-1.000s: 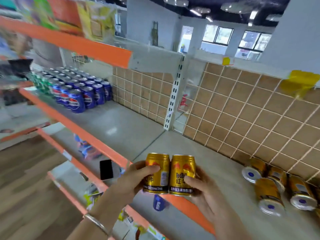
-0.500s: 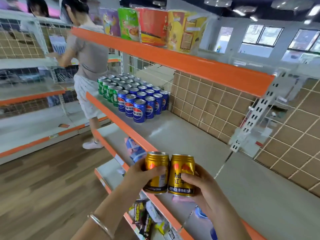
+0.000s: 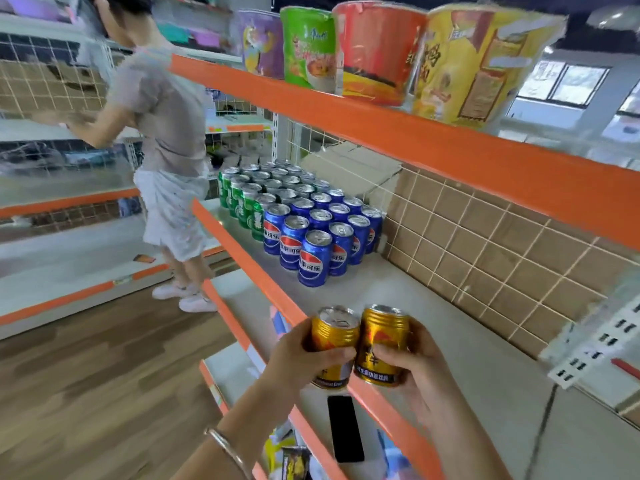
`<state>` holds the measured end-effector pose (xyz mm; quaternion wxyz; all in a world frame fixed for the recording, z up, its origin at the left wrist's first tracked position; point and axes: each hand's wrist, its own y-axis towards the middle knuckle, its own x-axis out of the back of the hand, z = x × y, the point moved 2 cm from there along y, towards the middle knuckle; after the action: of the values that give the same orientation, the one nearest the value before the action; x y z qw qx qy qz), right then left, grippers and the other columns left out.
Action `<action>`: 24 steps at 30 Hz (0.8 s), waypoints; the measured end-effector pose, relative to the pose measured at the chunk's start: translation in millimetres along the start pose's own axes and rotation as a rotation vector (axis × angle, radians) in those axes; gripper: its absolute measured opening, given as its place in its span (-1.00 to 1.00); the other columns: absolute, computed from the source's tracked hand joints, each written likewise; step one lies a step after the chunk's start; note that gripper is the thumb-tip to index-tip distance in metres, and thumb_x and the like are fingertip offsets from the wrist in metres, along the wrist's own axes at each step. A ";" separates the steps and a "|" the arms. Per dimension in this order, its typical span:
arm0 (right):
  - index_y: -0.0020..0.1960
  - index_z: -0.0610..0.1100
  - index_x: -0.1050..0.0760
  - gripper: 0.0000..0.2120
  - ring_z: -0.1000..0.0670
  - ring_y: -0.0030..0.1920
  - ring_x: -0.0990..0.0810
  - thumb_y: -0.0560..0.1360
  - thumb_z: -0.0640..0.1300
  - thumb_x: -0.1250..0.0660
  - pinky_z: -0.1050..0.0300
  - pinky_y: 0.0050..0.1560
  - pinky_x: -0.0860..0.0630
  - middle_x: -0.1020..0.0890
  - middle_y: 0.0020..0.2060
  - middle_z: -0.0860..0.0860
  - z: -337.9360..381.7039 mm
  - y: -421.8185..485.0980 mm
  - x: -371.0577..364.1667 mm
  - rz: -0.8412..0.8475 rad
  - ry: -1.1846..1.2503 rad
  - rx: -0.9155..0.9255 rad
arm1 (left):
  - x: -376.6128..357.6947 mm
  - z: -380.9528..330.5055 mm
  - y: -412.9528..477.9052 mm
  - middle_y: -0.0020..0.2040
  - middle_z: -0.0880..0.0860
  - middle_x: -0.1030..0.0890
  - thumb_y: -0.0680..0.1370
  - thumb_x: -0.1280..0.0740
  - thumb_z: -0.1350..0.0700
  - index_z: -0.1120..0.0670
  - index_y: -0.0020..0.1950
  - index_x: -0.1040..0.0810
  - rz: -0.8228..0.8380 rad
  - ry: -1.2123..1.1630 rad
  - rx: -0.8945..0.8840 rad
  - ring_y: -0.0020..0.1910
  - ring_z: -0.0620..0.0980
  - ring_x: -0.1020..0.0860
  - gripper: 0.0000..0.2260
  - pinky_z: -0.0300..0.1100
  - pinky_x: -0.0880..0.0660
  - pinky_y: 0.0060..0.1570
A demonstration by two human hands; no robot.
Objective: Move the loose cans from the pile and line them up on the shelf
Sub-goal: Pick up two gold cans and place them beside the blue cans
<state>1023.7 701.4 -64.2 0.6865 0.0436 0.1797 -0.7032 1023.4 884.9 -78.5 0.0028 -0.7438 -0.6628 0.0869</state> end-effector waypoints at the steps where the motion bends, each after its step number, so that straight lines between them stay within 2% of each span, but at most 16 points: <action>1: 0.19 -0.10 -0.47 -0.25 -0.22 0.03 -0.65 0.03 -0.40 -0.51 -0.16 -0.04 -0.58 -0.64 0.07 -0.19 1.6 14.5 0.9 -0.034 -0.017 0.029 | 1.4 -0.3 15.1 0.02 0.09 -0.69 0.07 -0.60 -0.02 0.00 0.14 -0.58 -0.005 0.016 0.003 0.05 0.11 -0.64 -0.34 0.09 -0.55 0.13; 3: 0.15 -0.07 -0.45 -0.21 -0.15 0.00 -0.65 -0.03 -0.45 -0.50 -0.09 -0.06 -0.57 -0.65 0.04 -0.15 5.3 40.4 0.8 -0.099 -0.068 0.080 | -0.1 1.6 42.8 -0.02 0.06 -0.70 0.01 -0.59 -0.02 -0.02 0.08 -0.59 -0.010 0.047 -0.009 0.01 0.07 -0.65 -0.36 0.06 -0.56 0.12; 6: 0.10 -0.05 -0.43 -0.28 -0.10 -0.02 -0.64 0.01 -0.46 -0.46 -0.07 -0.05 -0.55 -0.63 0.03 -0.12 10.3 74.2 -0.3 -0.163 -0.095 0.129 | -5.0 6.4 77.0 -0.13 -0.10 -0.70 -0.02 -0.59 -0.01 -0.09 0.00 -0.58 0.002 0.094 -0.037 -0.08 -0.07 -0.64 -0.40 -0.15 -0.58 0.04; 9: 0.17 -0.07 -0.40 -0.26 -0.09 0.04 -0.61 0.00 -0.37 -0.43 -0.06 0.00 -0.53 -0.62 0.07 -0.09 7.3 96.2 2.6 -0.241 -0.138 0.157 | -9.1 13.8 97.8 -0.15 -0.20 -0.69 0.09 -0.61 0.13 -0.11 0.02 -0.55 0.025 0.082 -0.047 -0.11 -0.21 -0.62 -0.45 -0.36 -0.52 -0.10; 11: 0.21 -0.10 -0.39 -0.24 -0.07 0.09 -0.59 0.04 -0.39 -0.46 0.04 0.01 -0.51 -0.61 0.09 -0.06 3.6 104.6 5.3 -0.270 -0.173 0.180 | -10.5 14.6 109.1 -0.13 -0.23 -0.68 0.17 -0.62 0.24 -0.10 0.05 -0.54 0.035 0.068 -0.058 -0.12 -0.30 -0.61 -0.45 -0.43 -0.49 -0.13; 13: 0.22 -0.10 -0.37 -0.26 -0.07 0.12 -0.57 0.13 -0.50 -0.49 0.11 0.02 -0.49 -0.61 0.09 -0.04 -2.3 113.8 10.1 -0.315 -0.214 0.199 | -10.1 19.0 121.8 -0.08 -0.20 -0.68 0.23 -0.59 0.30 -0.09 0.12 -0.52 0.045 0.069 -0.060 -0.07 -0.30 -0.61 -0.44 -0.45 -0.48 -0.13; 16: 0.24 -0.05 -0.34 -0.27 -0.07 0.16 -0.56 0.23 -0.56 -0.45 0.03 0.18 -0.46 -0.59 0.14 -0.06 -10.6 127.1 15.4 -0.397 -0.199 0.222 | -6.5 22.6 138.6 0.04 -0.15 -0.65 0.22 -0.60 0.27 -0.07 0.21 -0.48 0.083 0.094 -0.060 0.05 -0.21 -0.59 -0.37 -0.46 -0.48 -0.10; 19: 0.27 -0.04 -0.31 -0.28 -0.05 0.18 -0.54 0.26 -0.54 -0.44 0.00 0.21 -0.47 -0.57 0.17 -0.05 -10.0 140.0 11.5 -0.398 -0.248 0.229 | -0.6 24.4 153.5 0.06 -0.20 -0.61 0.23 -0.61 0.21 -0.12 0.19 -0.45 0.159 0.168 -0.060 0.03 -0.38 -0.55 -0.37 -0.53 -0.43 -0.06; 20: 0.27 -0.03 -0.30 -0.27 -0.04 0.19 -0.53 0.27 -0.52 -0.45 0.00 0.22 -0.47 -0.56 0.17 -0.02 -10.2 142.7 10.6 -0.393 -0.276 0.223 | 1.3 24.6 157.6 0.09 -0.20 -0.60 0.21 -0.62 0.14 -0.15 0.20 -0.43 0.187 0.213 -0.058 0.07 -0.39 -0.53 -0.35 -0.51 -0.42 0.02; 22: 0.28 0.01 -0.28 -0.27 0.00 0.21 -0.49 0.28 -0.47 -0.48 0.13 0.19 -0.46 -0.53 0.15 0.07 -9.1 146.2 10.2 -0.382 -0.349 0.216 | 3.1 24.8 166.4 0.22 -0.16 -0.54 0.14 -0.62 -0.10 -0.19 0.29 -0.38 0.232 0.296 -0.050 0.20 -0.27 -0.49 -0.23 -0.30 -0.42 0.26; 24: 0.28 0.03 -0.27 -0.29 0.03 0.22 -0.45 0.30 -0.40 -0.50 0.23 0.15 -0.40 -0.50 0.15 0.11 -6.9 149.0 10.8 -0.378 -0.432 0.226 | 3.4 21.7 172.7 0.30 -0.14 -0.47 0.11 -0.58 -0.23 -0.19 0.36 -0.32 0.265 0.360 -0.038 0.29 -0.16 -0.44 -0.13 -0.13 -0.38 0.34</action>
<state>1168.1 694.5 -102.7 0.5567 -0.0650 -0.0451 -0.8269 1191.1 864.9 -120.8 0.0956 -0.8279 -0.5494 -0.0601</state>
